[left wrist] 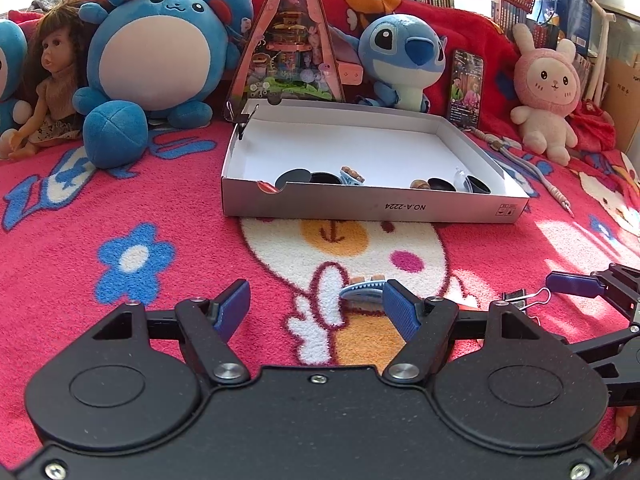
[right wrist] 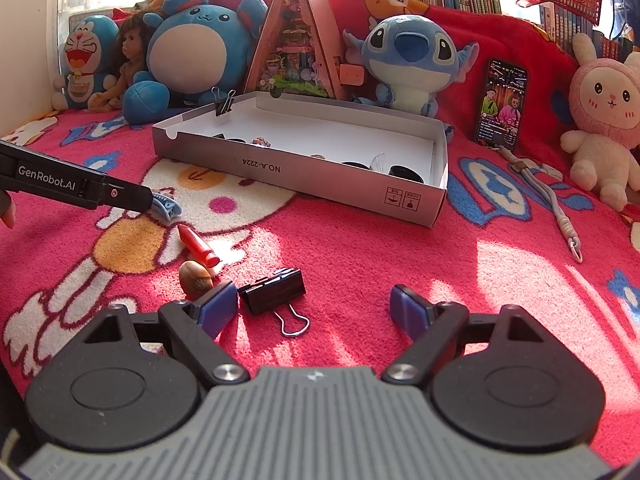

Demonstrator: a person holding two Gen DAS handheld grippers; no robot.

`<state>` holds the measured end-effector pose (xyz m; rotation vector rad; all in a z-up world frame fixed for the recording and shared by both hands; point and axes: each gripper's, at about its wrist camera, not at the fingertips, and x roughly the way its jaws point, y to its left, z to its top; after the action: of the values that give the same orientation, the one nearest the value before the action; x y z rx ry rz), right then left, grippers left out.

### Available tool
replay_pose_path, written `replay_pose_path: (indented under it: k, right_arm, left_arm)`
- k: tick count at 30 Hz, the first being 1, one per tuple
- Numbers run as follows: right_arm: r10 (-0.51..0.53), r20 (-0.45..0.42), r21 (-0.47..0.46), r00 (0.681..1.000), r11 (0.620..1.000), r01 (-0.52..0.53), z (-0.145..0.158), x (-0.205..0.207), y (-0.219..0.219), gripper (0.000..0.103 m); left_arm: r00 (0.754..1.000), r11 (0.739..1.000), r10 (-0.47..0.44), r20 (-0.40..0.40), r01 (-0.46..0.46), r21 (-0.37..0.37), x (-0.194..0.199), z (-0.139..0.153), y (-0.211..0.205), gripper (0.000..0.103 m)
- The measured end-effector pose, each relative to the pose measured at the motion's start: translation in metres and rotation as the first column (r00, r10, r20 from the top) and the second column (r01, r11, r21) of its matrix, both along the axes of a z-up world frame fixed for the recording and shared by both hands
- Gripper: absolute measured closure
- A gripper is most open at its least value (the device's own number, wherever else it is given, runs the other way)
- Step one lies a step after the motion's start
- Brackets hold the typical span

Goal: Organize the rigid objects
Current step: 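Close the left tool on the blue figure hair clip and lift it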

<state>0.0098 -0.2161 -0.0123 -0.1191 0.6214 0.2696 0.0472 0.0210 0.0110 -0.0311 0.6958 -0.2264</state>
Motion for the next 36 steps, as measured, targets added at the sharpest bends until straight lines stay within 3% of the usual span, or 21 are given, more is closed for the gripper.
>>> replay_pose_path:
  k: [29, 36]
  right_arm:
    - [-0.001, 0.005, 0.022, 1.0, 1.0, 0.001, -0.003, -0.001, -0.002, 0.011]
    - [-0.001, 0.005, 0.023, 1.0, 1.0, 0.001, -0.003, -0.001, -0.002, 0.011]
  left_arm:
    - [0.999, 0.999, -0.032, -0.012, 0.033, 0.021, 0.0, -0.01, -0.025, 0.034]
    - [0.999, 0.999, -0.034, -0.011, 0.034, 0.01, 0.0, -0.009, -0.027, 0.042]
